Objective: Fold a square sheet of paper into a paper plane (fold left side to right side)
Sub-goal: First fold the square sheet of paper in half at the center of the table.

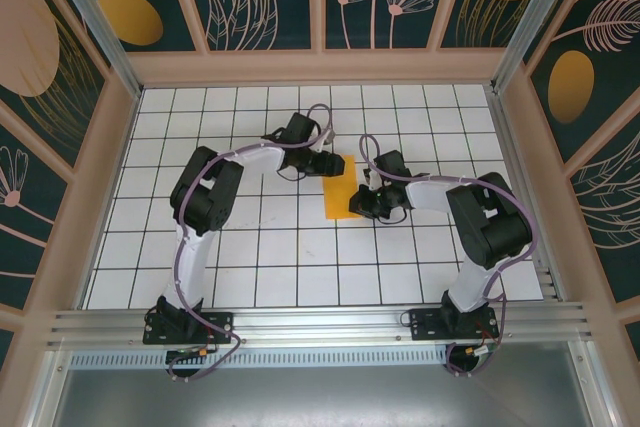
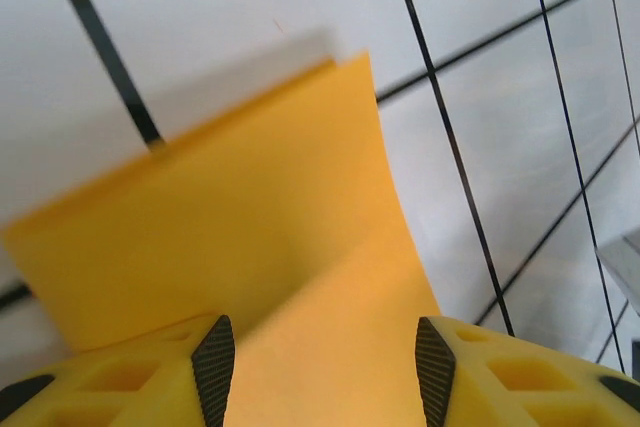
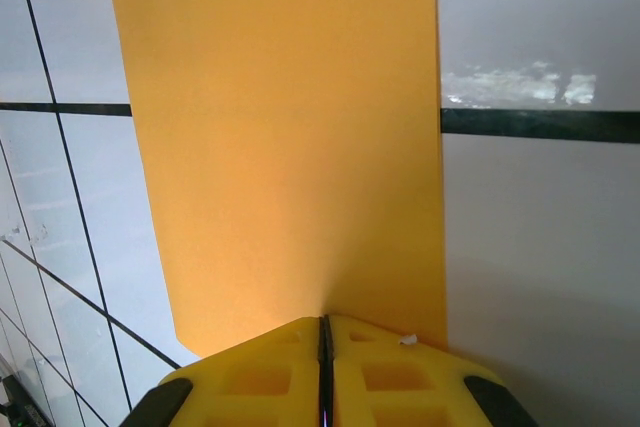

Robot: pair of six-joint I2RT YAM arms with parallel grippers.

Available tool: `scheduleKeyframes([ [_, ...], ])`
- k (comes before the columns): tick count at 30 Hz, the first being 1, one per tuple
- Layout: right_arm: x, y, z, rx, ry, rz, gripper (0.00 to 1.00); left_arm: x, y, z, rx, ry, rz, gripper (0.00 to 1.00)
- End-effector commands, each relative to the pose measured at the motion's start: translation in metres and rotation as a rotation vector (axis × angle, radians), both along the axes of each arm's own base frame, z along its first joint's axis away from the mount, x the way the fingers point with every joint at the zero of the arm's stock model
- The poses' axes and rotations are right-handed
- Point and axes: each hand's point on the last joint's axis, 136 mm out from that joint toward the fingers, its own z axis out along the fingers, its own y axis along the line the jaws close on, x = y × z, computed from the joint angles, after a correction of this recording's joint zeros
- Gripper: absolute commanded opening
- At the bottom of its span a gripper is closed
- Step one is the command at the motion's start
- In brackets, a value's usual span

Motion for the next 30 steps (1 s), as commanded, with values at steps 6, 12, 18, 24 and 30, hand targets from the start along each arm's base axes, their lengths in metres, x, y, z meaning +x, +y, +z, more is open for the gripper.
scheduleKeyframes([
  [6, -0.036, -0.046, -0.051, -0.229, 0.164, -0.04, 0.12, 0.053, 0.035, -0.029, 0.1, -0.027, 0.096, 0.55],
  [12, -0.034, -0.042, -0.048, -0.21, 0.157, -0.036, 0.13, 0.069, 0.043, -0.035, 0.12, -0.022, 0.109, 0.55],
  [18, -0.012, -0.01, -0.015, -0.048, 0.044, -0.004, 0.15, 0.089, 0.041, 0.018, 0.056, -0.091, 0.102, 0.57],
  [24, 0.022, 0.011, 0.048, 0.054, -0.147, 0.016, 0.24, 0.091, 0.046, 0.098, 0.006, -0.202, 0.11, 0.57],
  [30, 0.041, -0.018, 0.073, -0.02, -0.24, -0.045, 0.43, 0.04, 0.053, 0.106, -0.084, -0.162, 0.12, 0.56],
])
